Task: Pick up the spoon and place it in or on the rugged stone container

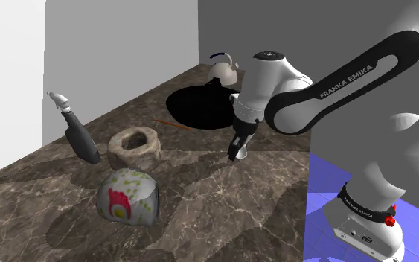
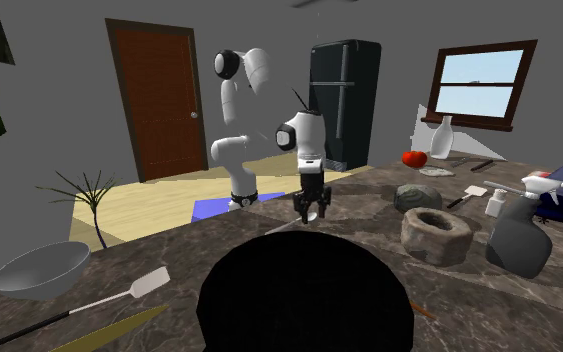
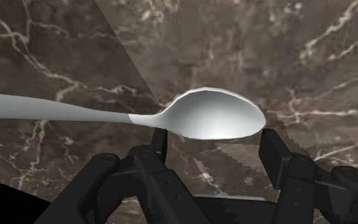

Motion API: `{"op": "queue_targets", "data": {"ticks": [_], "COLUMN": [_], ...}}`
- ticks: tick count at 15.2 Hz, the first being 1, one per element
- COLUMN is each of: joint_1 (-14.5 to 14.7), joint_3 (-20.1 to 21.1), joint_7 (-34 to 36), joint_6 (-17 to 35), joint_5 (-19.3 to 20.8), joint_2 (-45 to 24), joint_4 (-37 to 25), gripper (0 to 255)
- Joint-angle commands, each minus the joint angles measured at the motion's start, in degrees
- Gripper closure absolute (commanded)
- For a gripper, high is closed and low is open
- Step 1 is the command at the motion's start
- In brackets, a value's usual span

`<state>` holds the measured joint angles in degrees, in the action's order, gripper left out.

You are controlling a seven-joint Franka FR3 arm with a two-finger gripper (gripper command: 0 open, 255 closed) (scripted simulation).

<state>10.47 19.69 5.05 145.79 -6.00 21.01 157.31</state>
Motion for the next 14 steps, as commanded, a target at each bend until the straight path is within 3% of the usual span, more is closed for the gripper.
{"op": "queue_targets", "data": {"ticks": [1, 14], "joint_1": [0.22, 0.98], "joint_3": [-0.28, -2.31], "joint_7": [-0.23, -1.56], "joint_6": [-1.87, -14.36], "joint_5": [-0.24, -0.87], "joint_2": [1.19, 8.27], "joint_4": [-0.68, -6.16], "gripper": [255, 255]}}
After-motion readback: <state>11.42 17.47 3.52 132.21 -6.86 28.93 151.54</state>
